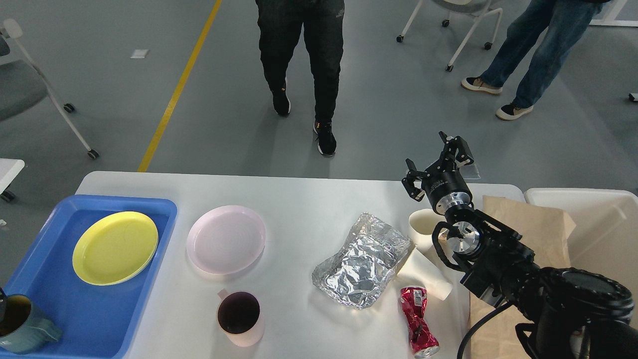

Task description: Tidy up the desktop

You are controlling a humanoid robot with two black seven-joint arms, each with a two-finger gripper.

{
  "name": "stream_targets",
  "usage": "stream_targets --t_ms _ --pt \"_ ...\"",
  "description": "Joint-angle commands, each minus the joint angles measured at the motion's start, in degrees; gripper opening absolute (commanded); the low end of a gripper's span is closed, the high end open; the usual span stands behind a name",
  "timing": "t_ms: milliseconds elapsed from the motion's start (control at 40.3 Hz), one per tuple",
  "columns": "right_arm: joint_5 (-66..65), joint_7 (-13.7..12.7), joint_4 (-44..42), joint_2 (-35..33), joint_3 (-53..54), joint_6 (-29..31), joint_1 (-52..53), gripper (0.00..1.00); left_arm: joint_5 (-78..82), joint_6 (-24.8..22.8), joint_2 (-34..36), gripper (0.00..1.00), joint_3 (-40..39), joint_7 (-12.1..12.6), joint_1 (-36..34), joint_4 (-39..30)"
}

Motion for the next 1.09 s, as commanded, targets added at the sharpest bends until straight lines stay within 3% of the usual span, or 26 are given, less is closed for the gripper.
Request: stream_targets --t_ms 0,199,447,671,820,1068 --pt "0.0 0.0 -0.07 0.0 0.0 0.0 0.0 1.0 -0.09 -0.07 0.2 0.27 0.0 0.0 -0.28 0.0" --pt "0.0 0.0 0.02 0.0 0.0 0.0 0.0 1.0 -0.17 -0.95 0.38 0.38 0.0 0.17 -0.54 -0.09" --pt "0.0 0.0 0.02 0.0 0.0 0.0 0.0 1.0 -1.14 -5.78 3.19 0.52 0.36 0.52 -2.03 -0.27" --pt "0.0 0.0 0.02 0.0 0.0 0.0 0.0 1.0 -1.93 -14.73 8.72 0.62 0.8 0.7 -4.67 -0.44" --pt "0.0 0.0 -0.07 0.0 0.0 0.0 0.0 1.0 -1.84 -14.73 12.59 0.69 1.06 0.96 -8.35 -0.18" --pt "0.0 0.0 0.02 0.0 0.0 0.0 0.0 1.0 -1.84 -14.73 10.84 0.69 0.88 3.51 -18.9 -0.71"
